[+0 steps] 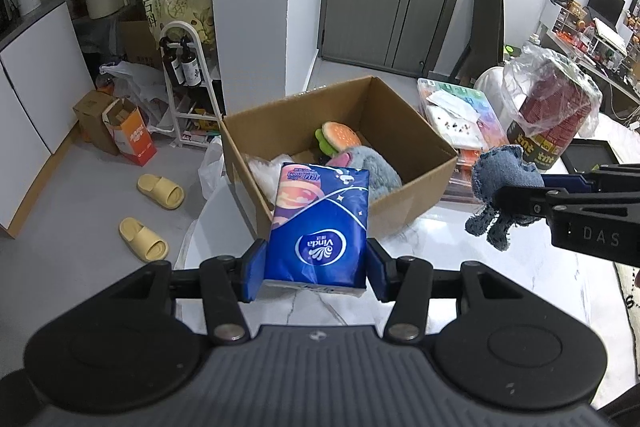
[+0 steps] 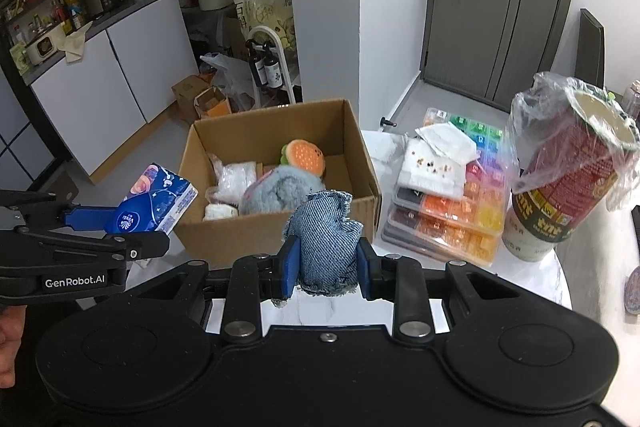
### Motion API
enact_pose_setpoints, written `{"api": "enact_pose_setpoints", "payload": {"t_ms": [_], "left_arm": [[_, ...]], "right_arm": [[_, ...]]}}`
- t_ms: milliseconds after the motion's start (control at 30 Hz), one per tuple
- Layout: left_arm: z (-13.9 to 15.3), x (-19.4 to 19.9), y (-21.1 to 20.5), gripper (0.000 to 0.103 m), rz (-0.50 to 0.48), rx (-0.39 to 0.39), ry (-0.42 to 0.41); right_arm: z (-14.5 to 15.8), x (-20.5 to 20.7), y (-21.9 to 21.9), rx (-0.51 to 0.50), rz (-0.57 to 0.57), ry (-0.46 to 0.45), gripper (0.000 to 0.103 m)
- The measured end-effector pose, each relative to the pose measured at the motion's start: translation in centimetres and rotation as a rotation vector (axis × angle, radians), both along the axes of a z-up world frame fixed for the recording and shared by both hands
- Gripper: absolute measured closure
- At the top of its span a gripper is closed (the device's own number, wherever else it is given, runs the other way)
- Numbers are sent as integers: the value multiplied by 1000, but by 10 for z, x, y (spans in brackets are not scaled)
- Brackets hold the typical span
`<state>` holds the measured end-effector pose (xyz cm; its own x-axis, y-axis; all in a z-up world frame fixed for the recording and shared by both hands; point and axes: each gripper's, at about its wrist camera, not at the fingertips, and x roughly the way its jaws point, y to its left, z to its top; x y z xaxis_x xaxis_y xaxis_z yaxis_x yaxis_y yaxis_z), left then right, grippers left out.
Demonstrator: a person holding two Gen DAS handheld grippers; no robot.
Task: Organize soft objects
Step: 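Lift the tissue pack and knitted piece in both tools over the cardboard box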
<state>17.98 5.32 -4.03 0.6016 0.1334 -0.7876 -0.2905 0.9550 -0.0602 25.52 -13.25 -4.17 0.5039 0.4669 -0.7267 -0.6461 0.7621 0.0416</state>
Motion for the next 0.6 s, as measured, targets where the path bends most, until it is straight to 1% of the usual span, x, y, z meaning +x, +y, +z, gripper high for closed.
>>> {"api": "enact_pose_setpoints", "payload": {"t_ms": [300, 600], "left_arm": [[-2, 18, 16, 52, 10, -5, 0], [-9, 49, 28, 52, -5, -3, 14]], "right_arm": [[0, 16, 14, -3, -11, -12, 74], [-7, 38, 32, -20, -19, -19, 74]]}}
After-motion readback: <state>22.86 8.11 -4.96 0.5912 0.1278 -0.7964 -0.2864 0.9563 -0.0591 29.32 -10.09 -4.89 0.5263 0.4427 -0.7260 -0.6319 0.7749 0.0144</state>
